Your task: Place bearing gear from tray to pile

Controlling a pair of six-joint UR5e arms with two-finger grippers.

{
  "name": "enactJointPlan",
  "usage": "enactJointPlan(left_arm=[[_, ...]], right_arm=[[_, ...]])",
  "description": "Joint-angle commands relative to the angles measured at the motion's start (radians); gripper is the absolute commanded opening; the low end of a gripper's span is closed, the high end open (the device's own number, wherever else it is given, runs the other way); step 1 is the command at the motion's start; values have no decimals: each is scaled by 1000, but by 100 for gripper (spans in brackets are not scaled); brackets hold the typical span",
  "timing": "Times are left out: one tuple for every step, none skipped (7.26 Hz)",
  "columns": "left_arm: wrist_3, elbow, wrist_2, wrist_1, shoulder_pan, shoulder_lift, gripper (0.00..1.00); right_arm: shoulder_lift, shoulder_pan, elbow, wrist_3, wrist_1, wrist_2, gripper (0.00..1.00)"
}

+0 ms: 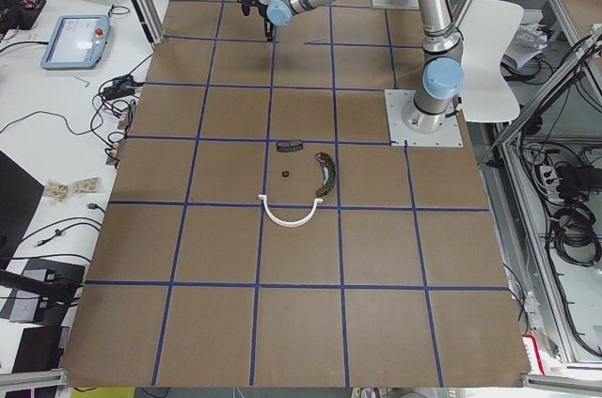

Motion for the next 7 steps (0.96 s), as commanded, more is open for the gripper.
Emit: enactJointPlan(left_arm=[[174,10,54,-98,165,68,0],[302,-5,63,-118,251,86,0],[416,-26,133,-119,337,102,0],[534,-33,171,-118,413,117,0],[634,-42,169,-118,489,114,0],[758,-66,146,-115,569,120,0],[827,-89,135,-101,627,117,0]], right_arm=[[5,0,0,0,-3,0,100],[5,0,-2,0,-6,1,100],[5,0,0,0,-6,1,100],[5,0,0,0,-4,0,100],[5,0,0,0,-4,0,100],[5,0,0,0,-4,0,100],[5,0,0,0,-4,1,100]])
